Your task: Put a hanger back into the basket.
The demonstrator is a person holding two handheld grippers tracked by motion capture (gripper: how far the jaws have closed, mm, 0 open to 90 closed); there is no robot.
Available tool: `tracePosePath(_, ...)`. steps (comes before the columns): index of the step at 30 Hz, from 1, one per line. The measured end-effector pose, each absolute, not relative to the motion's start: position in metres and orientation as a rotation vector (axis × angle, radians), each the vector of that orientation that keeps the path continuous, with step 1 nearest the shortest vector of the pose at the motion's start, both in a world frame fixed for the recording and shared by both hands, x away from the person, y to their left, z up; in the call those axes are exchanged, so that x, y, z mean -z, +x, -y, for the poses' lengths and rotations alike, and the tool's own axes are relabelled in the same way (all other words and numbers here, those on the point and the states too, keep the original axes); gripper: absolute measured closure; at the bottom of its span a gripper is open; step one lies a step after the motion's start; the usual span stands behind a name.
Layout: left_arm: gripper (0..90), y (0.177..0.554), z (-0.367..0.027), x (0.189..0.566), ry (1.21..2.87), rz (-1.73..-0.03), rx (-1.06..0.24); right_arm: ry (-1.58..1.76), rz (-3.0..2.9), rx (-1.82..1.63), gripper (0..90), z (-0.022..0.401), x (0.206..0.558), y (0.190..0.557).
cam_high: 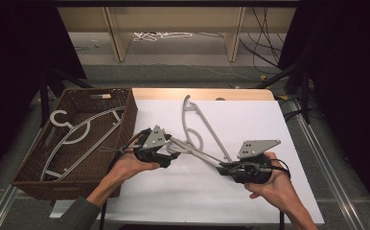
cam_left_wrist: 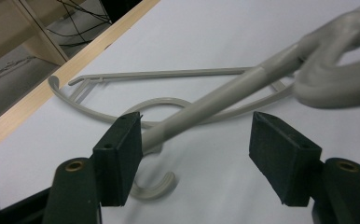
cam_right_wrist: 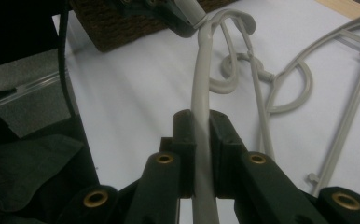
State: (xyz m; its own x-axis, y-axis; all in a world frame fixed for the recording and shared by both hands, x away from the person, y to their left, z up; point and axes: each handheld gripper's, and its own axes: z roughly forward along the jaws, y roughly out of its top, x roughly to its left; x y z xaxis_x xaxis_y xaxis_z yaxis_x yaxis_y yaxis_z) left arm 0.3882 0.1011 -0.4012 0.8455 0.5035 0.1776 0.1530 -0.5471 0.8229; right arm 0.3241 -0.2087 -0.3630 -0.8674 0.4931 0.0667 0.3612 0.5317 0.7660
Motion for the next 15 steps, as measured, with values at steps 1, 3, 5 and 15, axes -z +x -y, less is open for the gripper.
tracePosePath(1, 34.0, 0.3888, -0.1004, 0.4016, 2.134, -0.461, -0.493, 0.742, -2.618, -1.258, 82.9, 0.2081, 0.3629, 0.323)
tracePosePath(3, 35.5, 0.3887, -0.0983, 0.4026, 2.131, -0.427, -0.492, 0.735, -2.621, -1.267, 82.9, 0.2069, 0.3631, 0.322)
tracePosePath(5, 36.7, 0.3885, -0.0967, 0.4033, 2.143, -0.408, -0.475, 0.722, -2.635, -1.265, 83.0, 0.206, 0.3627, 0.3214)
tracePosePath(15, 54.0, 0.3879, -0.0948, 0.4065, 2.197, -0.259, -0.449, 0.666, -2.658, -1.295, 82.8, 0.2051, 0.363, 0.3206)
